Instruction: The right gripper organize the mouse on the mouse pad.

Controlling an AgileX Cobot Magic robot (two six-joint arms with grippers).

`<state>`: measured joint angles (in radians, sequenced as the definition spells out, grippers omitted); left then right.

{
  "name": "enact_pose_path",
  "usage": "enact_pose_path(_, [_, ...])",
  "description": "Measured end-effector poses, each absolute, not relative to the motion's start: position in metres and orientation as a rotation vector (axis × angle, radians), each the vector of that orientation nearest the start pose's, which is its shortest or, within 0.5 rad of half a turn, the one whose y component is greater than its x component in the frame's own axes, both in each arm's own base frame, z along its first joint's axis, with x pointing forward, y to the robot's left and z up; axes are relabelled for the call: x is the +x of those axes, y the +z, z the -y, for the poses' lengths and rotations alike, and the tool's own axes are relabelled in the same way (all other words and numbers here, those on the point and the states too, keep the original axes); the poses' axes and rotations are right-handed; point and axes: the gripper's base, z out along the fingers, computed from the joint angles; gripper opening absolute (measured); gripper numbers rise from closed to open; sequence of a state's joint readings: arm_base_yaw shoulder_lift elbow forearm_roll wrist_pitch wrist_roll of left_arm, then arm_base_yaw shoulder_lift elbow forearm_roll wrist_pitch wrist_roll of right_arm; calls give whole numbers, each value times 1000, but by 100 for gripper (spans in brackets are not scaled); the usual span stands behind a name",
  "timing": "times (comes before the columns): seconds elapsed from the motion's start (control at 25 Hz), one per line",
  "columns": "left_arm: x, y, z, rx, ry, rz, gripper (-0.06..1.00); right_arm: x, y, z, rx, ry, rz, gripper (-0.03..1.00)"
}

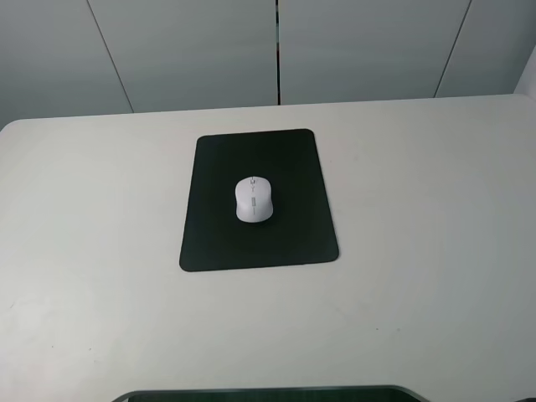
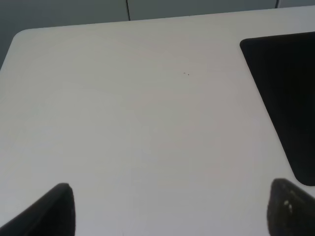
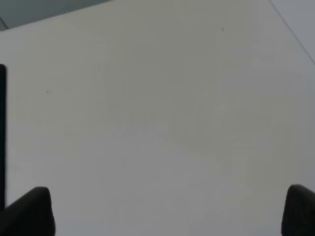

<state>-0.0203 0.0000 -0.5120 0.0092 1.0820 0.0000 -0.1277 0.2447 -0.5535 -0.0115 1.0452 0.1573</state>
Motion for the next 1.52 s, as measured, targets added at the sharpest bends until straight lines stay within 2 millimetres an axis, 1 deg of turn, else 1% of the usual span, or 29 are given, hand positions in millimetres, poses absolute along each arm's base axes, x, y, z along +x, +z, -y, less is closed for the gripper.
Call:
enact_pose_path(0.16, [-7,279,-1,20,-2,-2053,75,12,287,2,269,-1,-2105,70])
enact_pose_path(0.28, [-7,279,-1,20,-2,-2053,75,-1,288,-3,195,4,-2029,70])
enact_pose_path(0.4, [-7,279,-1,20,-2,-2053,75,-8,284,-7,125,3,-2031,70])
enact_pose_path(0.52, [-7,279,-1,20,1,-2053,75,-7,278,-9,92,17,-2062,70])
enact_pose_path(0.68, [-7,279,-1,20,1,-2053,75,-7,278,-9,79,17,-2062,70])
enact_pose_path(0.96, [-7,279,-1,20,1,-2053,75,-8,278,-8,-12,83,-2065,70])
enact_pose_path(1.52, [-7,279,-1,20,3,-2053,75,-8,278,-8,-10,89,-2065,70])
